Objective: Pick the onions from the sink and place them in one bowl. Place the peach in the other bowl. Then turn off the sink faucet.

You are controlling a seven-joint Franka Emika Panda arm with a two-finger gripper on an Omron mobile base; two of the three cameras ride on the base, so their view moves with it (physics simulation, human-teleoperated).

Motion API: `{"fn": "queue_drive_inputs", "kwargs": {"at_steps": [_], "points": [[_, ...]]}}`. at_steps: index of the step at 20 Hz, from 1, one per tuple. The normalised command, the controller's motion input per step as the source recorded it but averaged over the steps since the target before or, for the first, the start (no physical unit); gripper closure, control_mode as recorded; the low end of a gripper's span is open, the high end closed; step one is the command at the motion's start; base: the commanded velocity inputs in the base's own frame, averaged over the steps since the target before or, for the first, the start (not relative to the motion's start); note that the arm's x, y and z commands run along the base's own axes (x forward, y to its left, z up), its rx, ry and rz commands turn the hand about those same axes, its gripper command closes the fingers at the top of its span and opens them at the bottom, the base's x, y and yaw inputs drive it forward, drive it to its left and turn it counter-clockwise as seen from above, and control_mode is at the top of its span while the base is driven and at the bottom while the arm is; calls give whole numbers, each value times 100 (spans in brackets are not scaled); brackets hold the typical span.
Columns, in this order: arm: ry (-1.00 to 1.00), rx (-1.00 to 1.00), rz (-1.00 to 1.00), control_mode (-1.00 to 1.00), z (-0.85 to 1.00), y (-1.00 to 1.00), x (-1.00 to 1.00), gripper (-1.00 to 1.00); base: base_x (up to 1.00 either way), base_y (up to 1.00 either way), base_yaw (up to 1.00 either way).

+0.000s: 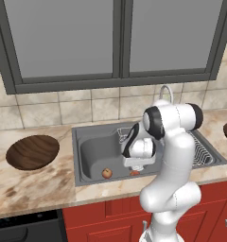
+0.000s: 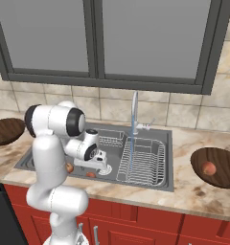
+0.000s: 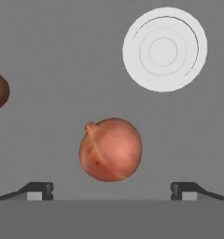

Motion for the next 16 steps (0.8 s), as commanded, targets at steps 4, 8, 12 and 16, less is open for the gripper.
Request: {"fn": "queue_drive_inputs", "kwargs": {"at_steps": [4,8,12,16], "points": [[0,0,0,-100,-9,0,30,-100,0,0,0],[0,0,0,-100,-7,0,33,-100,0,0,0],[0,0,0,-100,-9,0,20,-100,0,0,0],[0,0,0,-100,-14,0,1,-100,0,0,0]]}}
